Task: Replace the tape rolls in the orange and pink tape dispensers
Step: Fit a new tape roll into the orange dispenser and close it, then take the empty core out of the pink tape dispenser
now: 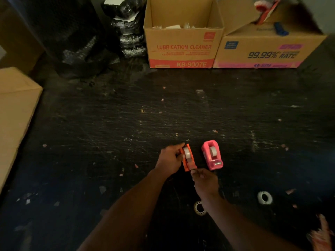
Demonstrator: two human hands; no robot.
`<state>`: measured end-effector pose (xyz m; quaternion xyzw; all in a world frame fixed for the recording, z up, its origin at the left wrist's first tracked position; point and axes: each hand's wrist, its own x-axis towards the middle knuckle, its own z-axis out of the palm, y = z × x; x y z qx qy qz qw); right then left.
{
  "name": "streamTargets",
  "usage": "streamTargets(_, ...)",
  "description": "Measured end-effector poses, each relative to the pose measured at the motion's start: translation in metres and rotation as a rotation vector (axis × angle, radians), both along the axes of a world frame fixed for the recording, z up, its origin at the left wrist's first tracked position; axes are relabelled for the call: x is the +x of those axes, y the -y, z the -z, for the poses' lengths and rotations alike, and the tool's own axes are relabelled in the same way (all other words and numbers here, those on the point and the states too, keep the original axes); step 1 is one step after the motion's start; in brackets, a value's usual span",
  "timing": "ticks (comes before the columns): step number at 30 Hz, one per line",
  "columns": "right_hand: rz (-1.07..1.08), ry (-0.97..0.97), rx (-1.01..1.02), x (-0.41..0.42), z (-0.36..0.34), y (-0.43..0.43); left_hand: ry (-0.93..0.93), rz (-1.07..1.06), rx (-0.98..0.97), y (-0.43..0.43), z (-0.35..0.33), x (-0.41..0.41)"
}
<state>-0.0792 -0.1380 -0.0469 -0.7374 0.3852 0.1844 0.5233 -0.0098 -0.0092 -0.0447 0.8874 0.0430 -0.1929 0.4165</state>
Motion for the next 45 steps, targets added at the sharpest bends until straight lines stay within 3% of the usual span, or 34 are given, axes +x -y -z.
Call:
streamTargets(6, -0.100, -0.039, 0.017, 0.002, -0.006, 0.007, 0.019, 0.049, 0.040, 0.001, -0.004, 0.001)
streamTargets(11, -0.387, -0.051, -0.058, 0.005, -0.024, 0.027, 0.001, 0.052, 0.056, 0.000, -0.006, 0.003)
streamTargets(13, -0.551, 0.035, -0.126, 0.012, -0.035, 0.044, 0.015, 0.050, 0.071, -0.002, -0.009, 0.004)
streamTargets(17, -0.720, 0.211, -0.452, 0.042, -0.048, 0.085, 0.114, 0.090, 0.185, 0.000, -0.021, 0.014)
streamTargets(23, -1.025, 0.231, -0.566, 0.082, -0.047, 0.107, 0.244, 0.293, 0.339, 0.037, -0.032, 0.029)
streamTargets(28, -1.075, 0.243, -0.577, 0.095, -0.042, 0.108, 0.233, 0.440, 0.396, 0.067, -0.023, 0.032)
streamTargets(45, -1.128, 0.297, -0.606, 0.094, -0.042, 0.120, 0.263, 0.431, 0.406, 0.076, -0.013, 0.040)
